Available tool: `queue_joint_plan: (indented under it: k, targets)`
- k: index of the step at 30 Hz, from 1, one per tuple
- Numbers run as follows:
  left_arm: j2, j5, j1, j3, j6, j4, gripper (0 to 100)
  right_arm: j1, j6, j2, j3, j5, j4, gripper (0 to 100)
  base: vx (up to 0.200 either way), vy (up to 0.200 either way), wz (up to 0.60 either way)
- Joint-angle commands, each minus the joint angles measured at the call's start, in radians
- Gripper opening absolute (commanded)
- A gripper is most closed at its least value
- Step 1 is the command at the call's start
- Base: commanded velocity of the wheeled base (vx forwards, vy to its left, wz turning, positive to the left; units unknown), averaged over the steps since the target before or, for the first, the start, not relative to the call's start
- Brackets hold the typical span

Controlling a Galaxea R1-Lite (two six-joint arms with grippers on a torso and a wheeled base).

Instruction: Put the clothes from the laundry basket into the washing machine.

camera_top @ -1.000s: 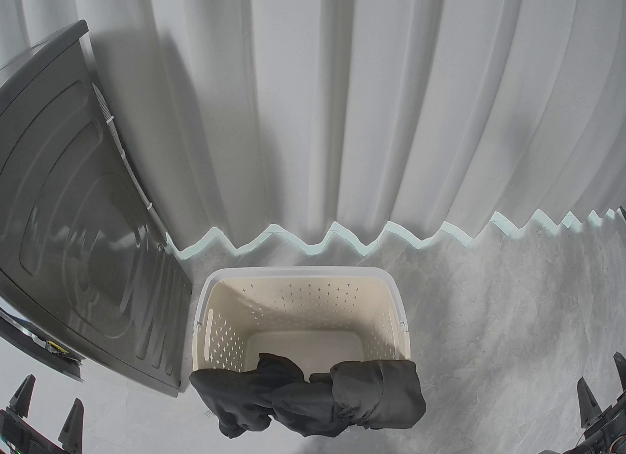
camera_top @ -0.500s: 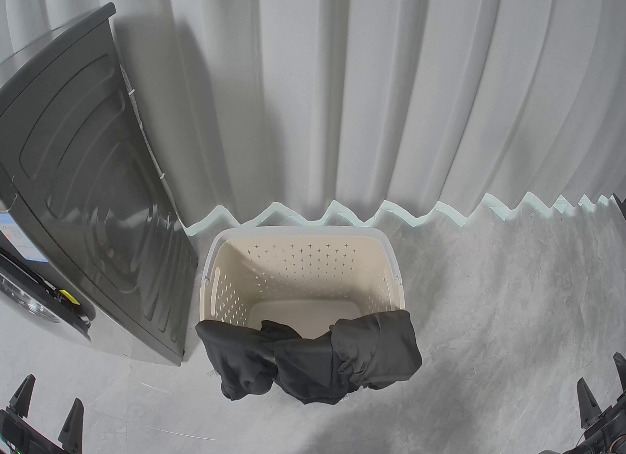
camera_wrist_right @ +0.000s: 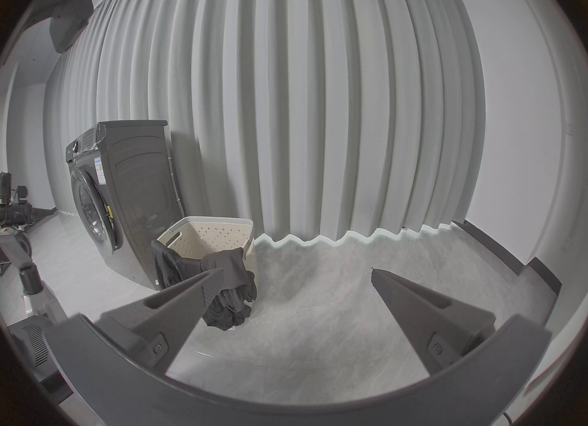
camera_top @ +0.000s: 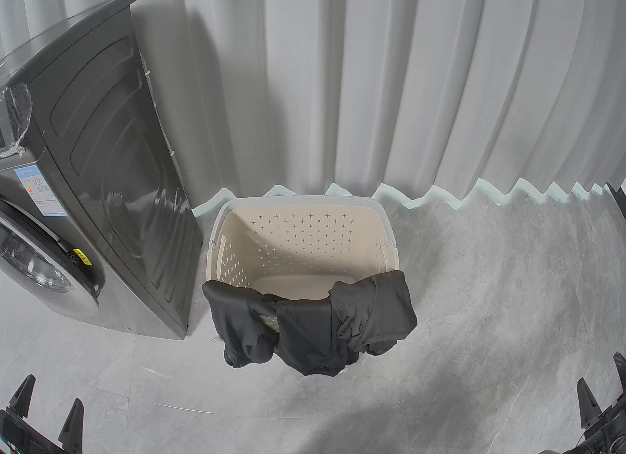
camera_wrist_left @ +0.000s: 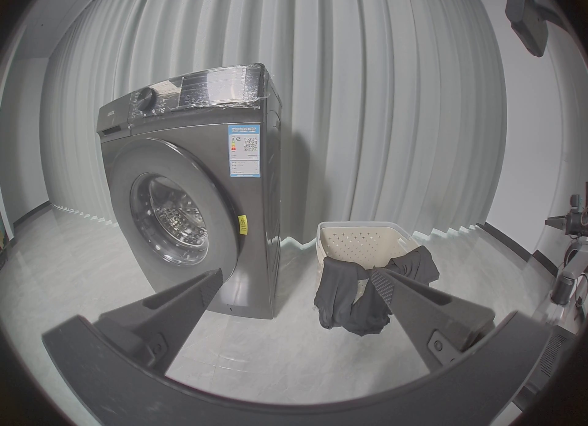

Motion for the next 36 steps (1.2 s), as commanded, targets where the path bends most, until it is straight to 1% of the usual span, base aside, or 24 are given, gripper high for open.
queue_joint_plan:
  k: [1,3,36]
  targets:
    - [-0.016,0.0,0.0,0.016,0.0,0.0,100,-0.001,-0.001,-0.016,0.018,0.0,0.0,100,0.0,0.0,0.0]
    - [-0.016,-0.002,0.0,0.016,0.0,0.0,100,-0.001,-0.001,-0.016,0.018,0.0,0.0,100,0.0,0.0,0.0]
    - [-0.016,0.0,0.0,0.016,0.0,0.0,100,-0.001,-0.001,-0.016,0.018,0.0,0.0,100,0.0,0.2,0.0]
